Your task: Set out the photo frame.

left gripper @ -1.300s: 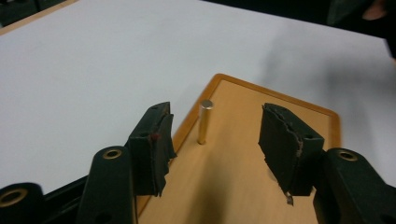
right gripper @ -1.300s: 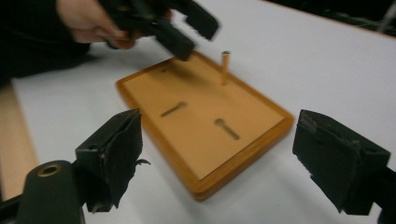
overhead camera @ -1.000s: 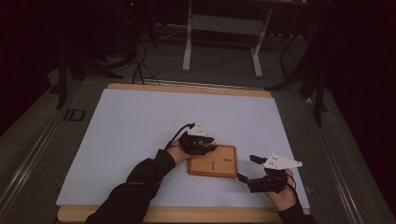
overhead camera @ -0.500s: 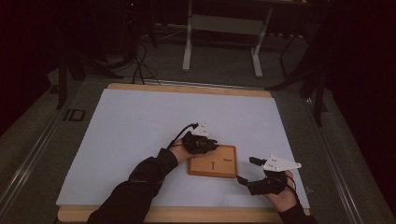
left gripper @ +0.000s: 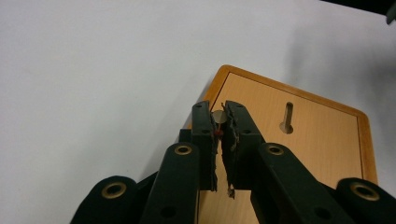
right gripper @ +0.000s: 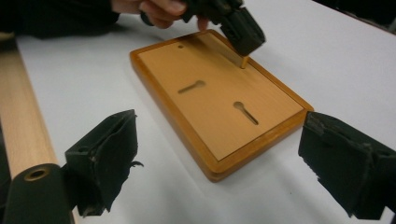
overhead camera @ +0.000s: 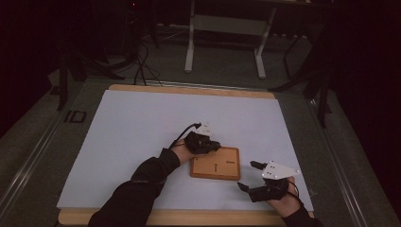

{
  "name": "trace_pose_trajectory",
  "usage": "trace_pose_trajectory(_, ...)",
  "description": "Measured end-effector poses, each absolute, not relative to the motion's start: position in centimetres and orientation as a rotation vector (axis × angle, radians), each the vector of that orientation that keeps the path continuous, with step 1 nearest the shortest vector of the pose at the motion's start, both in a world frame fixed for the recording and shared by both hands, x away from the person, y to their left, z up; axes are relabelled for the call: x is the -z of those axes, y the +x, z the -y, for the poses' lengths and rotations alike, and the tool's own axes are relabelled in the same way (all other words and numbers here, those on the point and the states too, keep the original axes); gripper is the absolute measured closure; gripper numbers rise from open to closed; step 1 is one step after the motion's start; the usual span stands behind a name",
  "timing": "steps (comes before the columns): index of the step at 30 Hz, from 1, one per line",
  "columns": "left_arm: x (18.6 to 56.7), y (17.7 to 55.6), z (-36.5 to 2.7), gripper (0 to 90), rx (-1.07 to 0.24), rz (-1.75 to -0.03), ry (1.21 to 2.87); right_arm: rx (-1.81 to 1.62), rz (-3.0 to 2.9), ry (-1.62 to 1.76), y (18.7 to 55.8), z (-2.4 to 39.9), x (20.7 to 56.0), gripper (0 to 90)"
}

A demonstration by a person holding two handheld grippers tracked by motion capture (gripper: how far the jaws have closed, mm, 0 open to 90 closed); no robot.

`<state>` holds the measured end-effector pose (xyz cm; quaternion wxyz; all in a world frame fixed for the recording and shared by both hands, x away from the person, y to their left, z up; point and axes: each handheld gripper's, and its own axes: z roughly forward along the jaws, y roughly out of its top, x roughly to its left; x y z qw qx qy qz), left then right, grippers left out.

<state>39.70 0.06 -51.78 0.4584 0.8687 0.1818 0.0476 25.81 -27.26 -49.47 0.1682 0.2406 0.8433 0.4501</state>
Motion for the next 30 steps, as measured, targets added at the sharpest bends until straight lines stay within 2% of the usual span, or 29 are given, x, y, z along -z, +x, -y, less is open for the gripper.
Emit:
trace_pose_trajectory(3,51.7,39.8,0.0,83.7,-0.113,-0.445,2.151,-1.234,-2.388,0.627,25.4,27.0,49.3,14.0)
trace_pose_trajectory(15,51.5,40.6,-0.1,83.4,-0.036,-0.465,2.158,-0.929,-2.337,0.358,23.3,25.2,49.4,29.0)
trace_pose_trajectory(30,51.5,41.6,-0.2,83.5,0.05,-0.507,2.149,-0.43,-2.139,-0.066,22.0,22.7,53.7,40.5)
